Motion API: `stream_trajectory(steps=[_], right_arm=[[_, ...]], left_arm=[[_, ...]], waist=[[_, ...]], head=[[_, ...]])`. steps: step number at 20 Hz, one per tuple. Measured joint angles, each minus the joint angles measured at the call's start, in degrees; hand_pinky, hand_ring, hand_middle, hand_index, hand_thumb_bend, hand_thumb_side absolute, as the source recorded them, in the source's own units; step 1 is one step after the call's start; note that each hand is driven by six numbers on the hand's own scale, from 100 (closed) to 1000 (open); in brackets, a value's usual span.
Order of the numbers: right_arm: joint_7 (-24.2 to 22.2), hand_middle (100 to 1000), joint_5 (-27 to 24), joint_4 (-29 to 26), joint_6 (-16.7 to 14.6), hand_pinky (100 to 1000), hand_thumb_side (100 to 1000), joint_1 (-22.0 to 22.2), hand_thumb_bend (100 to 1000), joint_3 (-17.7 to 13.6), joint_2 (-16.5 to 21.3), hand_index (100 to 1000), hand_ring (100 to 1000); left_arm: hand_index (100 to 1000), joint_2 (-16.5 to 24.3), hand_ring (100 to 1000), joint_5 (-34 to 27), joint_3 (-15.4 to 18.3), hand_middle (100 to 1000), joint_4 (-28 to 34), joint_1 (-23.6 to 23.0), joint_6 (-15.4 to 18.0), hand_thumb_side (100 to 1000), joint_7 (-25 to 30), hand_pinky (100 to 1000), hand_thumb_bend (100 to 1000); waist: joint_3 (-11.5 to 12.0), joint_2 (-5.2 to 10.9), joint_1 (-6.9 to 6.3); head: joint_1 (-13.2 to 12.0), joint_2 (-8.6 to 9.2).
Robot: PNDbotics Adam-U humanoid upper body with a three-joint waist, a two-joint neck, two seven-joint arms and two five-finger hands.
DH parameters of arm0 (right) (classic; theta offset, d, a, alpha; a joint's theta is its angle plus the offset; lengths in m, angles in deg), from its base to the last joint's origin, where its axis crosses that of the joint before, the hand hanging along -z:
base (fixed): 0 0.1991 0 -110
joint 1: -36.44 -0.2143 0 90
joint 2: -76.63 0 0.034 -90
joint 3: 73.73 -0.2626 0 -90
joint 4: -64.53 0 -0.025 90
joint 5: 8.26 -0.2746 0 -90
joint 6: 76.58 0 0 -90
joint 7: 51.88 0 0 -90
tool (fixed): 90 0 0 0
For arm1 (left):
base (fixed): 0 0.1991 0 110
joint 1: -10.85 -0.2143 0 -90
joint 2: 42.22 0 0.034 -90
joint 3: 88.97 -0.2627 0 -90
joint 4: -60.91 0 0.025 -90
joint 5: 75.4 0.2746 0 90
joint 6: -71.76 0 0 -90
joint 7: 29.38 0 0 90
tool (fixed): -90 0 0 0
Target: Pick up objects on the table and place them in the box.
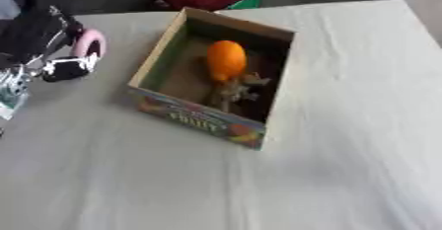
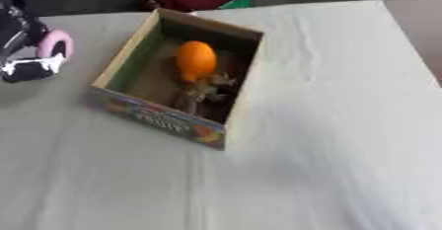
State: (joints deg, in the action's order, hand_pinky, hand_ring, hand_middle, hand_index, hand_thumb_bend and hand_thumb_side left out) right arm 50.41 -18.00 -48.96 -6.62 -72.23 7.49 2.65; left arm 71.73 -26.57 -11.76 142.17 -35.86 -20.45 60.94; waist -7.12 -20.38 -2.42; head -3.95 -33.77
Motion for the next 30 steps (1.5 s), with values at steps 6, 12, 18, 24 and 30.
stream_trajectory(steps=[6, 12, 18, 24, 30], right_arm=[[-0.02, 610, -0.35, 0.0, 0.04, 750, 851, 0.0, 100, 0.0, 0.0, 811, 1000], [-0.12, 611, -0.8, 0.0, 0.13, 750, 850, -0.35, 100, 0.04, 0.0, 811, 1000], [-0.21, 613, -1.35, 0.0, 0.03, 750, 846, -1.05, 100, 0.32, 0.0, 810, 1000], [-0.19, 614, -1.86, 0.0, 0.0, 749, 845, -1.7, 100, 0.35, 0.0, 810, 1000], [-0.33, 613, -2.49, 0.0, 0.12, 749, 848, -2.59, 100, 0.54, -0.07, 810, 1000]], left_arm=[[473, 0.01, 416, -2.25, -0.12, 388, 4.18, 1.94, 0.51, 307, 1.54, 334, 100], [482, -0.69, 417, -8.61, -1.17, 400, 9.12, 6.57, 1.02, 348, 3.08, 361, 100], [476, -4.52, 415, -12.78, -3.04, 398, 10.32, 11.47, 1.59, 370, 3.69, 371, 100], [475, -9.22, 416, -13.26, -5.09, 400, 8.61, 13.52, 2.52, 355, 3.44, 383, 100], [478, -13.72, 421, -9.75, -7.44, 404, 3.65, 13.66, 4.51, 329, 2.87, 384, 100]], waist=[[0.0, 0.29, -0.15], [-0.48, 0.33, -0.37], [-1.25, 0.36, -0.38], [-1.73, 0.37, -0.38], [-2.0, 0.37, -0.38]], head=[[0.01, 0.0], [-0.07, 0.0], [-0.69, 0.0], [-1.31, 0.01], [-1.9, 0.11]])
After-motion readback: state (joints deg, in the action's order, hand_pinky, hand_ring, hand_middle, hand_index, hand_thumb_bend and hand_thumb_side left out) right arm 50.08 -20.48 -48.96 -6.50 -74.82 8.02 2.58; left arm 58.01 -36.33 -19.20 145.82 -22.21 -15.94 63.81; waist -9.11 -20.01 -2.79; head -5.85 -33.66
